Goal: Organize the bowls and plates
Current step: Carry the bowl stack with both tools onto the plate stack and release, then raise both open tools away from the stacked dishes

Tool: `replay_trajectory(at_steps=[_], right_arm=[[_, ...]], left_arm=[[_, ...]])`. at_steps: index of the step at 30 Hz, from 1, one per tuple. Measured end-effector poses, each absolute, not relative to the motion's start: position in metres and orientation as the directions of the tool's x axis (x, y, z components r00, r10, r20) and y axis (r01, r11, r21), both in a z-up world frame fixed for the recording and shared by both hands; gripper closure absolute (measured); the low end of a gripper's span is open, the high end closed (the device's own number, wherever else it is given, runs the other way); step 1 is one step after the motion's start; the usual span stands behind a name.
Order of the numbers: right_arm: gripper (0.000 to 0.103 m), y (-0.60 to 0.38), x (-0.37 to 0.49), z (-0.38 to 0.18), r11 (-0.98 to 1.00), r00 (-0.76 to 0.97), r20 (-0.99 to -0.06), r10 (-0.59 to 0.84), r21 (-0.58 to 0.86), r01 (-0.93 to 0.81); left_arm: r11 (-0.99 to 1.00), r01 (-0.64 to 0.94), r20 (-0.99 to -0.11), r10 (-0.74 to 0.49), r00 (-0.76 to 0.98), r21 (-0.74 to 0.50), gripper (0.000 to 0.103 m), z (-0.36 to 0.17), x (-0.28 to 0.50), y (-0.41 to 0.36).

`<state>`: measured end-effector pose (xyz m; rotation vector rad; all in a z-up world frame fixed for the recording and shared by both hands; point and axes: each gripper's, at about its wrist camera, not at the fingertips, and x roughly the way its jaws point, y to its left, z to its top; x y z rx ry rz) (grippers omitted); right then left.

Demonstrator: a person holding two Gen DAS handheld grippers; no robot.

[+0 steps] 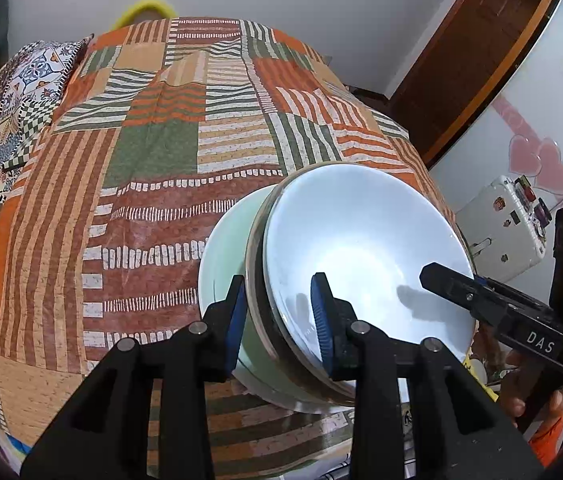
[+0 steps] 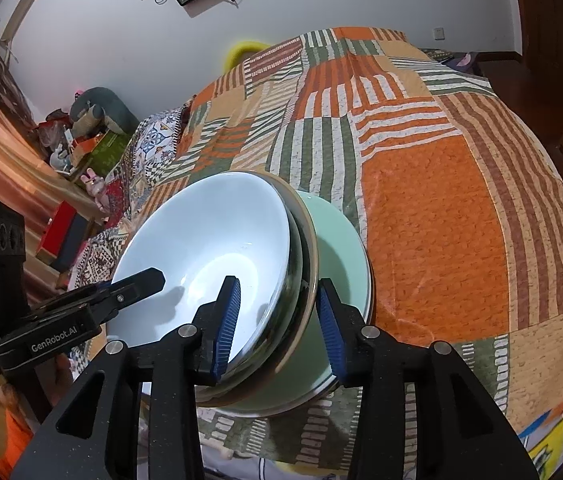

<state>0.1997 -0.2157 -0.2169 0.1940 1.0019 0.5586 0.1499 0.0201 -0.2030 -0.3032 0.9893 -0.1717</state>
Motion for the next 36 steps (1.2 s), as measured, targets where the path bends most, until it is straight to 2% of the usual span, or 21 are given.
replay_trajectory(at_steps=[5, 13, 15, 17, 19, 20, 22, 24, 25, 27, 30, 36], right_arm=[[0.059, -0.216, 0.193, -0.202, 0.853, 0.458, -0.728, 0.511, 0.362, -0.377], [0.058, -0.218, 0.171, -0.154, 0.845, 0.548, -0.656, 0.520, 0.301, -0.442], [0.057, -0.219, 0.162, -0.139, 0.840, 0.576, -0.625, 0.528, 0.283, -0.463], [0.054, -0.220, 0.151, -0.121, 0.838, 0.614, -0.586, 0.529, 0.250, -0.485], [0.044, -0.223, 0.140, -0.104, 0.837, 0.652, -0.538, 0.533, 0.224, -0.499], [0.042, -0.225, 0.134, -0.096, 0.835, 0.671, -0.510, 0.538, 0.215, -0.506], [0.042, -0.228, 0.124, -0.080, 0.831, 0.697, -0.463, 0.547, 0.202, -0.518], [0.040, -0.231, 0.114, -0.066, 0.829, 0.718, -0.423, 0.552, 0.188, -0.527], [0.034, -0.232, 0.109, -0.060, 0.829, 0.729, -0.402, 0.554, 0.182, -0.529], [0.025, -0.237, 0.099, -0.048, 0.831, 0.756, -0.351, 0.553, 0.170, -0.529], [0.017, -0.241, 0.089, -0.039, 0.833, 0.774, -0.309, 0.552, 0.161, -0.530], [0.004, -0.244, 0.083, -0.032, 0.829, 0.786, -0.264, 0.559, 0.169, -0.533]], left_arm=[[0.974, 0.021, -0.751, -0.187, 0.634, -0.224, 0.070, -0.171, 0.134, 0.017], [0.967, 0.058, -0.644, -0.209, 0.736, -0.248, 0.065, -0.115, 0.106, 0.018], [0.968, 0.070, -0.612, -0.207, 0.764, -0.240, 0.058, -0.100, 0.096, 0.016], [0.969, 0.091, -0.572, -0.211, 0.793, -0.231, 0.056, -0.084, 0.085, 0.012], [0.972, 0.104, -0.535, -0.203, 0.820, -0.209, 0.056, -0.069, 0.074, 0.008], [0.974, 0.111, -0.513, -0.199, 0.835, -0.197, 0.055, -0.060, 0.069, 0.005], [0.979, 0.114, -0.469, -0.182, 0.864, -0.170, 0.049, -0.044, 0.056, -0.001], [0.982, 0.110, -0.423, -0.167, 0.891, -0.155, 0.033, -0.030, 0.044, -0.004], [0.983, 0.106, -0.402, -0.160, 0.902, -0.153, 0.030, -0.025, 0.038, -0.004], [0.983, 0.102, -0.358, -0.151, 0.922, -0.152, 0.015, -0.014, 0.027, -0.005], [0.984, 0.090, -0.306, -0.133, 0.943, -0.152, 0.008, -0.003, 0.014, -0.005], [0.988, 0.081, -0.263, -0.113, 0.958, -0.130, 0.005, 0.006, -0.002, -0.005]])
